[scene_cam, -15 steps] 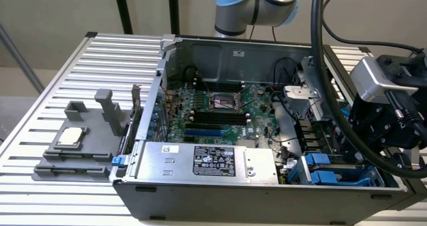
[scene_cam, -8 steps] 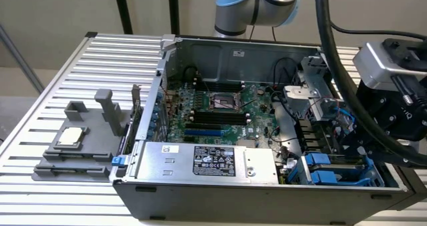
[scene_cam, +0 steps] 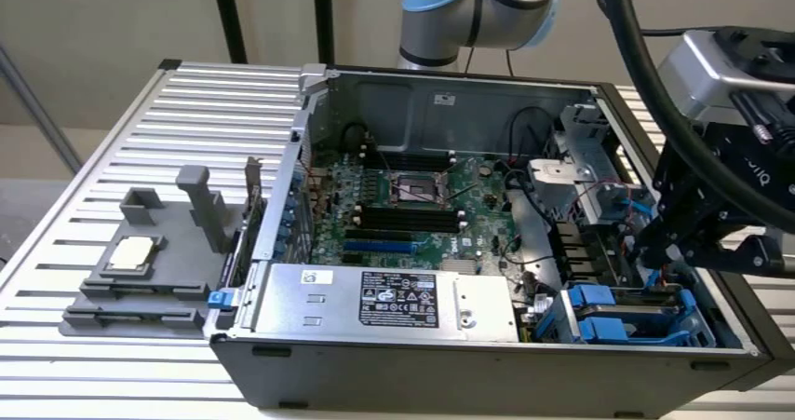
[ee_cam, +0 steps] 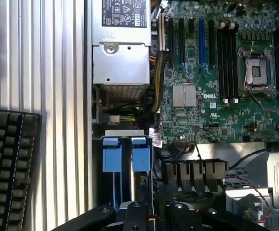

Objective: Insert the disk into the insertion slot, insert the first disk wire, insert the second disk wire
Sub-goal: 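Insert the second disk wire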

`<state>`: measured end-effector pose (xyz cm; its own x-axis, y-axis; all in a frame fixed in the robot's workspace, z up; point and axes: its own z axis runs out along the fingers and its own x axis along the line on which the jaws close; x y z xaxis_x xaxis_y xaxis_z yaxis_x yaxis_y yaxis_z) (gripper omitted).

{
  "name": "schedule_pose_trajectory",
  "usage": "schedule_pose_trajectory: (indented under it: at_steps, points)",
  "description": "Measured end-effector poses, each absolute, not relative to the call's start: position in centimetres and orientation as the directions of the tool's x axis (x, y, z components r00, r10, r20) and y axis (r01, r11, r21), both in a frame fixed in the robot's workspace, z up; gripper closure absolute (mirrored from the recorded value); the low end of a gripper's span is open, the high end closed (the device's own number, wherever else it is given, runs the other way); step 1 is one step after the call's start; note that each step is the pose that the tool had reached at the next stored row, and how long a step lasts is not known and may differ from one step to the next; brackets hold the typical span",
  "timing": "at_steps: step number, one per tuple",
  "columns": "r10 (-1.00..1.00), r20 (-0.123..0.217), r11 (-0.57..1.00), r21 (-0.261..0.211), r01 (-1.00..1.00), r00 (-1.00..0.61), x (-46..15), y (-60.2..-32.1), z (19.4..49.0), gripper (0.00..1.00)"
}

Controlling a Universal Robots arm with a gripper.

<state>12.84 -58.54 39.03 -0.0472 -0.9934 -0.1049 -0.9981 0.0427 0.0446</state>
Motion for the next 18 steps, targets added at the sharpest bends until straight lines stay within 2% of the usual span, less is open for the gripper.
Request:
schedule_pose_trajectory:
  at_steps: [8, 11, 12, 18]
  points:
    - [-0.997, -0.063, 0.045, 0.043, -0.998, -0.048, 13.3, -57.7, 39.0, 0.75]
    - [-0.997, -0.056, 0.046, 0.042, -0.998, -0.048, 13.4, -57.6, 38.8, 0.74]
    - [-0.997, -0.053, 0.046, 0.042, -0.998, -0.048, 13.4, -57.5, 38.7, 0.67]
    - [-0.998, -0.036, 0.046, 0.042, -0.998, -0.048, 13.5, -57.1, 38.2, 0.67]
